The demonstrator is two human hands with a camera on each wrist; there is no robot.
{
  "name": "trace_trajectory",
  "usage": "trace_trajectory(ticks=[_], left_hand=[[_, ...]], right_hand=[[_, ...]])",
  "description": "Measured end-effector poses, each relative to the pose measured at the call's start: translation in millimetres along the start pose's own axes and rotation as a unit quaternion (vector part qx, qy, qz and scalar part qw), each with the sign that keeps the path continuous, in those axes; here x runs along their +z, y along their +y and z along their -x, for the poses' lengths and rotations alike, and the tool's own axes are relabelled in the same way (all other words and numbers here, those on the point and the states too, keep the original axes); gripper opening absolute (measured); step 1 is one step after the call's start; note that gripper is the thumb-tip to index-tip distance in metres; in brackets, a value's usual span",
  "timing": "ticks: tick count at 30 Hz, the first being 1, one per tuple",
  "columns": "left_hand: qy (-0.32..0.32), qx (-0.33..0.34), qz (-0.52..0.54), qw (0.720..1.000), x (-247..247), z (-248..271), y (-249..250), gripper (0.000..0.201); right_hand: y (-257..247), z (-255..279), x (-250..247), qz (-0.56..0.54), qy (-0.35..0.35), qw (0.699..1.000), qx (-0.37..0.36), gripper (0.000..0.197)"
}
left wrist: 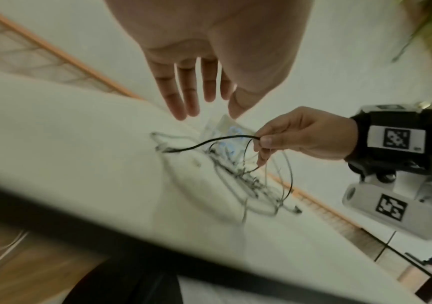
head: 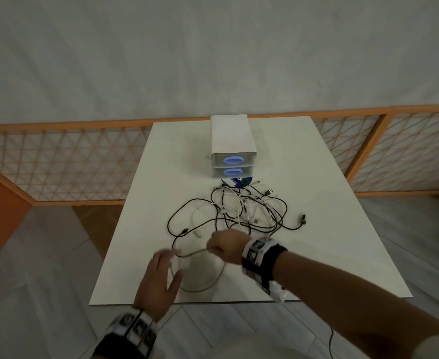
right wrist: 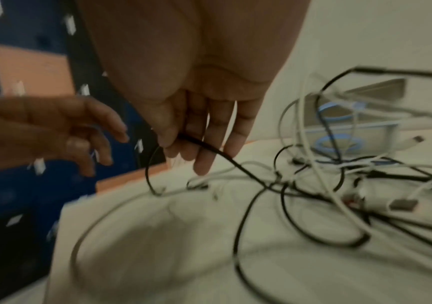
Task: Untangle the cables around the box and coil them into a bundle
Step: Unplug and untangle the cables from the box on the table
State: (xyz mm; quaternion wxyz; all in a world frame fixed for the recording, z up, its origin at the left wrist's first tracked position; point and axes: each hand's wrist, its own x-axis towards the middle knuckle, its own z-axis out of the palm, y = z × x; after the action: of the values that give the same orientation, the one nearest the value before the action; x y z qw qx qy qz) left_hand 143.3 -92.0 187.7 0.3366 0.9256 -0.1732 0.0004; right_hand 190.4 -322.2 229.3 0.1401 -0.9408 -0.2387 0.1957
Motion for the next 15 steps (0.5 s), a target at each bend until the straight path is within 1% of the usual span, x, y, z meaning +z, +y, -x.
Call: trace_trajectory(ticks=[1, 2, 3, 5, 7, 8, 10, 12, 13, 15], left_hand=[[-0.001, 0.021, -0.033, 0.999, 0.1, -18.9, 3.0, 0.04], [-0.022, 0.022, -0.046, 0.998, 5.9, -37.4, -2.3, 0.04], [-0.048, 0.013, -0.058, 0.997, 12.4, -50.6, -4.3, 0.036], [-0.063, 0.0, -0.048, 0.997, 23.2, -76.1, -7.1, 0.042], [-0.119, -0.054, 0.001, 0.991, 25.6, -96.4, 3.5, 0.036], [-0.122, -0.076, 0.02, 0.989, 26.4, -105.5, 7.6, 0.033], [-0.089, -0.097, 0.082, 0.988, 22.6, -121.0, 19.2, 0.035], [-0.063, -0.11, 0.201, 0.971, 18.3, -132.9, 28.8, 0.038], [-0.069, -0.107, 0.249, 0.96, 14.9, -137.2, 34.7, 0.038], [-0.101, -0.113, 0.307, 0.939, 7.6, -144.8, 44.3, 0.039]], right_hand=[[4.5, 1.2, -13.1, -0.042, 0.06, 0.997, -0.002, 0.027], [9.3, 3.5, -28.3, -0.076, 0.1, 0.992, 0.01, 0.026], [12.5, 7.4, -44.5, -0.106, 0.132, 0.985, 0.028, 0.025], [19.8, 15.8, -80.5, -0.168, 0.182, 0.967, 0.051, 0.024], [28.8, 25.7, -116.9, -0.201, 0.232, 0.95, 0.059, 0.022], [34.4, 31.3, -132.5, -0.204, 0.257, 0.942, 0.062, 0.021], [46.7, 43.0, -158.1, -0.218, 0.3, 0.925, 0.084, 0.02], [58.3, 53.3, -176.1, -0.235, 0.33, 0.907, 0.115, 0.02], [64.3, 57.3, -181.9, -0.241, 0.34, 0.899, 0.132, 0.019], [79.6, 59.8, -185.9, -0.231, 0.363, 0.89, 0.154, 0.019]])
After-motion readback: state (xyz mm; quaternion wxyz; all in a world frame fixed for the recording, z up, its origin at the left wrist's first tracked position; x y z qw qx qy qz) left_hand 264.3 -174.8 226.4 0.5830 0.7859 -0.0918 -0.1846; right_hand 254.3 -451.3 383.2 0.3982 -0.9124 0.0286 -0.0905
